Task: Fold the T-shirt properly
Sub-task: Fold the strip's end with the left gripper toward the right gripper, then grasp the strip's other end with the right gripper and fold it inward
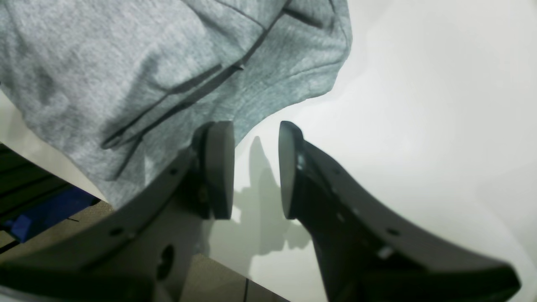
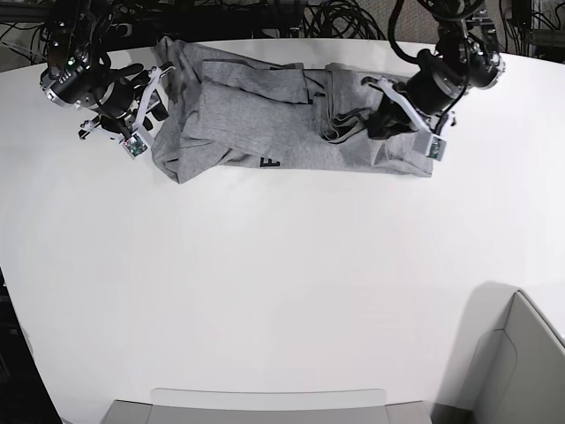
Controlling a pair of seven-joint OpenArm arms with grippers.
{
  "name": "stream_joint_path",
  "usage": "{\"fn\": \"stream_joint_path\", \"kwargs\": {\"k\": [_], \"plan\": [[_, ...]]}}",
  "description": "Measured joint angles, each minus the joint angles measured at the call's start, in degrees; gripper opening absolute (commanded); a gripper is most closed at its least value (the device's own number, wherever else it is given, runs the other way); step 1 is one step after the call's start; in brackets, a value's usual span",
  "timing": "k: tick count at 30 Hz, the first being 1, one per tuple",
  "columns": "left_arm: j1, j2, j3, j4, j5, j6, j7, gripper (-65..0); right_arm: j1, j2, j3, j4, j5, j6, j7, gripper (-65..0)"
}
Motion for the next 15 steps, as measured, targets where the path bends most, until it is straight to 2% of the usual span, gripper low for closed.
{"fn": "stream_joint_path", "kwargs": {"k": [4, 7, 13, 15], "plan": [[0.0, -0.1, -3.5, 0.0, 1.0, 0.0, 0.2, -65.0, 0.0, 0.0, 0.2, 0.0, 0.2, 0.0, 0.0, -47.1], [0.0, 0.1, -3.1, 0.0, 6.2, 0.0, 0.2, -65.0, 1.2, -0.1, 1.8, 0.0, 0.2, 0.0, 0.0, -47.1], [0.0, 0.2, 6.2, -2.8, 16.9, -0.1, 0.2, -65.0, 3.8, -4.5, 10.5, 0.0, 0.2, 0.0, 0.0, -47.1], [0.1, 0.3, 8.5, -3.0, 19.9, 0.0, 0.0, -65.0, 4.0, -4.8, 13.5, 0.0, 3.6, 0.0, 0.0, -47.0]]}}
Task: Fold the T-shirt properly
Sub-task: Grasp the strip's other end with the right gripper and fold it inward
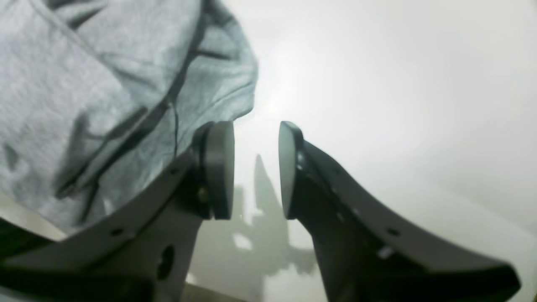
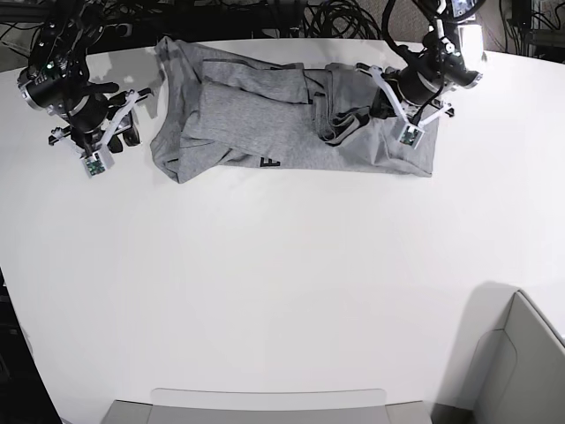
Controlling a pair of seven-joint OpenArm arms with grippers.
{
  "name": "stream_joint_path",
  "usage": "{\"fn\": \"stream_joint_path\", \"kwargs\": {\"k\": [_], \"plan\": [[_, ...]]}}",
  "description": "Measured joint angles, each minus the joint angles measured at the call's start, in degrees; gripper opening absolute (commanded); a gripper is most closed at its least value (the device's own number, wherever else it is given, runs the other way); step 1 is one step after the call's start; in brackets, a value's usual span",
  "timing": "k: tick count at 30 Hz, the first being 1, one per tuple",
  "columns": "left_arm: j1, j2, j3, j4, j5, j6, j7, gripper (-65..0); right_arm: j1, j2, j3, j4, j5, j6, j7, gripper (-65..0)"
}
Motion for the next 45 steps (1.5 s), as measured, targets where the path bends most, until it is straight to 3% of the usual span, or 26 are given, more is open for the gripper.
{"fn": "stream_joint_path", "kwargs": {"k": [6, 14, 17, 23, 24, 26, 33, 37, 40, 45], "plan": [[-3.5, -0.1, 4.7, 0.0, 0.3, 0.0, 0.9, -65.0, -3.9, 0.7, 8.1, 0.1, 13.0, 0.0, -0.5, -47.0], [-9.3, -0.1, 12.1, -1.9, -0.2, 0.0, -0.1, -65.0, -7.9, 1.1, 12.3, 0.1, 14.4, 0.1, -0.2, -47.1], [-11.5, 1.5, 13.4, -4.7, 0.5, 0.2, 0.0, -65.0, -9.8, 1.1, 12.8, 0.1, 14.2, 0.1, -0.4, -47.0], [-11.8, 3.3, 13.6, -5.7, 0.3, 0.2, 0.0, -65.0, -12.1, 1.0, 12.5, -0.3, 14.6, 0.2, -0.4, -46.8], [-11.5, 3.2, 13.6, -5.7, 0.3, 0.2, 0.0, -65.0, -12.0, 1.0, 12.5, -0.9, 14.7, 1.4, -0.2, -46.8], [-11.2, 2.9, 13.6, -5.7, 0.3, 0.0, 0.3, -65.0, -11.3, 1.0, 12.4, -4.4, 15.1, 6.6, 0.2, -46.8], [-9.4, 2.9, 13.6, -5.7, 0.3, 0.0, 0.2, -65.0, -4.6, 0.9, 12.0, -22.5, 14.3, 7.1, -0.4, -46.8], [-8.2, 2.8, 13.6, -5.7, 0.3, 0.0, 0.0, -65.0, -0.8, 1.6, 6.9, -30.0, 19.6, 7.0, 1.9, -46.8], [-8.1, 2.9, 13.7, -5.7, 0.3, 0.0, 0.2, -65.0, -0.2, 1.6, 2.8, -34.8, 26.9, 7.1, 3.3, -46.8], [-8.2, 2.8, 13.6, -5.7, 0.4, 0.0, 0.2, -65.0, -0.5, 1.4, -0.9, -35.8, 28.3, 7.1, 4.0, -46.9]]}}
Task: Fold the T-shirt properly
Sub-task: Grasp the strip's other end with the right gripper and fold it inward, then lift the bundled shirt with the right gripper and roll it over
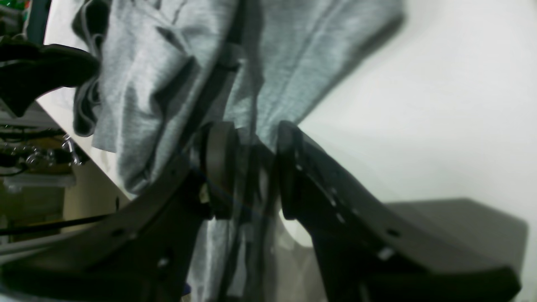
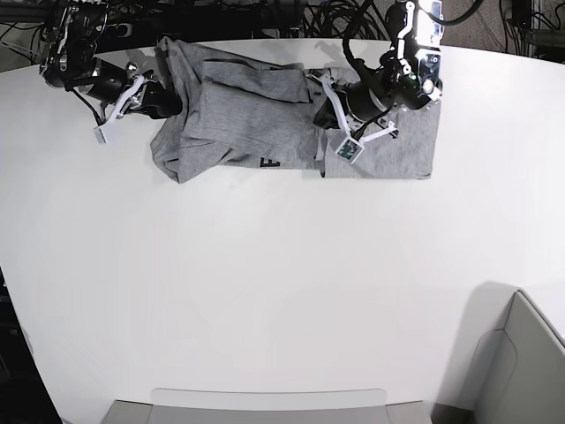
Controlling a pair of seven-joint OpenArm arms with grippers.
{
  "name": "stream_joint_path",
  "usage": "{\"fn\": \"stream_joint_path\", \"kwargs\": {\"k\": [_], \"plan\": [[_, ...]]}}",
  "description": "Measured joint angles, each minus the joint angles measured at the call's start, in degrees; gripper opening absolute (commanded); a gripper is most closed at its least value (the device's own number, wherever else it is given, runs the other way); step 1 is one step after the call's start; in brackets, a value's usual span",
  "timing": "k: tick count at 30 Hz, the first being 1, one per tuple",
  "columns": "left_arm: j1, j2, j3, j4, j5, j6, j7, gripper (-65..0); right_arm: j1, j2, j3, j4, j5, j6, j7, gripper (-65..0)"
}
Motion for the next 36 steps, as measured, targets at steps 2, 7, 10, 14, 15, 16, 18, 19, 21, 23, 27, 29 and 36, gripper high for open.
{"fn": "stream_joint_path", "kwargs": {"k": [2, 7, 10, 14, 15, 16, 18, 19, 21, 23, 27, 29, 36], "plan": [[0.0, 0.0, 0.0, 0.0, 0.0, 0.0, 0.0, -65.0, 0.0, -0.8, -0.8, 0.2, 0.0, 0.0, 0.2, -46.9], [0.0, 0.0, 0.0, 0.0, 0.0, 0.0, 0.0, -65.0, 0.3, -1.6, -5.8, 0.5, 0.3, 0.0, 0.1, -46.9], [0.0, 0.0, 0.0, 0.0, 0.0, 0.0, 0.0, -65.0, -0.1, -2.2, -6.6, 1.4, 0.2, 0.0, -0.2, -46.9], [0.0, 0.0, 0.0, 0.0, 0.0, 0.0, 0.0, -65.0, 0.1, -3.5, -6.6, 1.7, -0.5, 0.0, -0.9, -46.9], [0.0, -0.1, 0.0, 0.0, 0.0, 0.0, 0.0, -65.0, 0.5, -3.7, -7.2, 1.7, -0.6, 0.0, -1.1, -47.0], [0.0, -0.1, 0.0, 0.0, 0.0, 0.0, 0.0, -65.0, 1.1, -3.5, -8.6, 1.6, -0.8, 0.0, -1.1, -47.1], [0.0, -0.1, 0.0, 0.0, -0.1, 0.0, 0.0, -65.0, 2.6, -3.7, -11.8, 1.5, -2.3, 0.0, -1.1, -47.2], [0.0, -0.1, 0.0, 0.0, -0.1, 0.0, 0.0, -65.0, 3.5, -4.1, -13.2, 1.5, -3.6, 0.0, -1.1, -47.3], [0.7, -0.1, 0.1, 0.0, -0.1, 0.0, -0.3, -65.0, 5.1, -5.2, -15.6, 1.6, -7.4, 0.0, -1.1, -49.9], [1.5, -0.1, 0.1, 0.0, 0.0, 0.0, -0.2, -65.0, 6.3, -7.1, -16.0, 2.2, -12.0, 0.0, -0.6, -58.2], [1.7, -0.8, 0.1, 0.0, -0.1, 0.0, -0.2, -65.0, 6.4, -9.2, -15.9, 4.8, -18.8, 0.0, -0.3, -65.0], [2.6, -1.7, 0.1, 0.2, -0.5, -0.1, -0.2, -65.0, 6.4, -9.5, -14.8, 6.1, -20.8, 0.0, -0.4, -65.0], [4.4, -2.0, -3.4, 7.6, -0.6, -0.4, -0.3, -65.0, 12.3, -4.5, -0.5, 7.4, -33.0, 0.0, -1.6, -65.0]]}}
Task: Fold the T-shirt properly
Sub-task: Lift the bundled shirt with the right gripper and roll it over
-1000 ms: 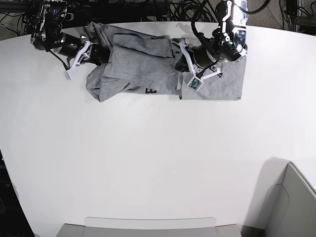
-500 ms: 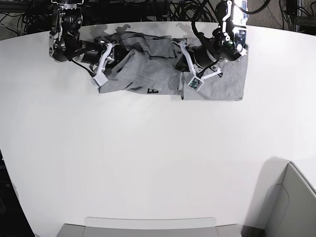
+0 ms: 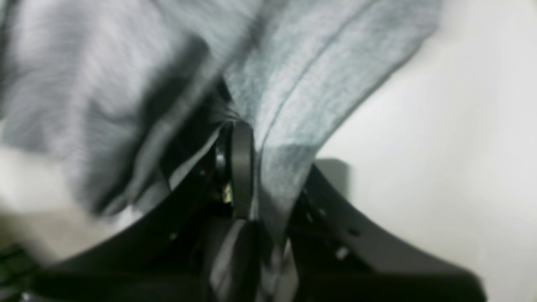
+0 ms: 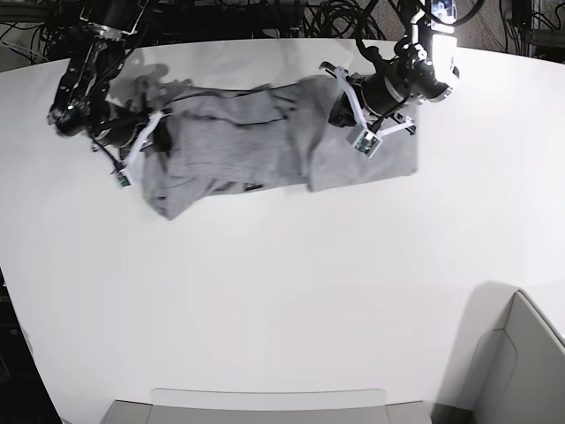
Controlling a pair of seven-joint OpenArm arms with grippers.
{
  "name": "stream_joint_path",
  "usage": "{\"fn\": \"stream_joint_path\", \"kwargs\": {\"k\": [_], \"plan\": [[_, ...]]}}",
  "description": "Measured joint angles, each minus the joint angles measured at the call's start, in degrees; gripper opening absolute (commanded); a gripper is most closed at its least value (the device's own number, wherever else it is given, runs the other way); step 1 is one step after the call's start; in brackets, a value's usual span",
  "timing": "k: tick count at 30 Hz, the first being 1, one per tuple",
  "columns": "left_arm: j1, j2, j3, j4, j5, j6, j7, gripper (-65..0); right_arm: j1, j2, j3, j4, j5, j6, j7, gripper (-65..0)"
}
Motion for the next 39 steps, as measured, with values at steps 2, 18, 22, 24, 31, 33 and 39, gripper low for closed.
{"fn": "stream_joint_path", "kwargs": {"k": [2, 18, 22, 24, 31, 33, 39], "plan": [[0.7, -0.1, -0.5, 2.0, 0.1, 0.0, 0.2, -65.0, 1.3, 2.2, 1.9, 0.2, -4.7, 0.0, -0.9, -65.0], [2.6, 0.1, -24.8, 2.1, 0.1, -0.1, 4.0, -65.0, 0.3, 0.2, -5.4, 20.3, -11.6, 0.0, -6.0, -65.0], [2.1, 0.2, -31.0, 2.1, 0.1, -0.1, 3.6, -65.0, -0.2, -1.0, -14.7, 25.4, -12.8, 0.0, -9.5, -65.0], [2.1, 0.2, -33.5, 2.1, 0.1, -0.1, 3.6, -65.0, -0.6, -4.2, -18.6, 27.7, -14.8, -0.9, -9.3, -65.0], [1.8, 0.3, -37.4, 2.0, 0.1, -0.1, 3.6, -65.0, -1.9, -7.9, -40.0, 28.5, -29.8, -1.8, -5.5, -65.0], [0.8, 0.3, -37.4, 1.5, 0.1, -0.3, 3.8, -65.0, -2.7, -10.1, -46.7, 28.5, -35.0, -2.3, -4.6, -65.0], [0.7, 0.3, -40.0, 1.4, 0.2, -0.2, 3.7, -65.0, -2.1, -14.2, -61.5, 28.3, -51.6, -2.5, -2.3, -65.0]]}}
